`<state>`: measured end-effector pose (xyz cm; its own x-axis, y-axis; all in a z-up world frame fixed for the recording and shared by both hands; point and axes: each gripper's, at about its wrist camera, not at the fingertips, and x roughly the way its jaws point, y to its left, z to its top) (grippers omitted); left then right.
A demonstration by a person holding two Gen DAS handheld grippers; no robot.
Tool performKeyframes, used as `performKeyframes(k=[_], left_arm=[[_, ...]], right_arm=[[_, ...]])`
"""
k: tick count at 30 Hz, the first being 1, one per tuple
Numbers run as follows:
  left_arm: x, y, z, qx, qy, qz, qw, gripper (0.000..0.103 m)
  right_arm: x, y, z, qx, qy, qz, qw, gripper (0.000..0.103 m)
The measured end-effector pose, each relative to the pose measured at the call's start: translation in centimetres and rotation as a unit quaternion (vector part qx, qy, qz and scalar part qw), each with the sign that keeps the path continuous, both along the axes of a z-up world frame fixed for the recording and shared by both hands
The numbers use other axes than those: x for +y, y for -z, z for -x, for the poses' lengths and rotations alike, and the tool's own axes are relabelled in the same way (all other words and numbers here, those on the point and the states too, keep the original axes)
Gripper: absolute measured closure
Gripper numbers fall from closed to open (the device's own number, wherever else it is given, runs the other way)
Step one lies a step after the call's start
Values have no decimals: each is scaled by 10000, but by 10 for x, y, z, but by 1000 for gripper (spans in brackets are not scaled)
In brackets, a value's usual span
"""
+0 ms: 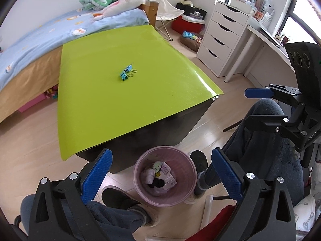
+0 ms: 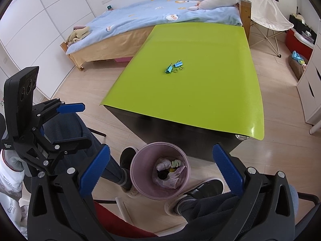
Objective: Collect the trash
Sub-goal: 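Reach the left gripper to a teal binder clip and grasp it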
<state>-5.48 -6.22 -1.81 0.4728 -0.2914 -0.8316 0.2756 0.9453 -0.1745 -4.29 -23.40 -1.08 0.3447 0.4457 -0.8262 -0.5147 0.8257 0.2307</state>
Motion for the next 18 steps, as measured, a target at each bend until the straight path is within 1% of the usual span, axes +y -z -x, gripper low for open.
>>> performKeyframes(k=[6,13,18], left_arm=[[6,-3,-10,-36,-134,83,9999,8],[14,-8,-44,-75,-266,176,9995,8],[17,-11,-73,-106,-306,206,9993,8]], right_arm=[[2,0,-9,-44,23,67,10000,3],[5,-1,-36,-72,36,144,9999,3],[5,2,-64,-30,99,229,9997,3]])
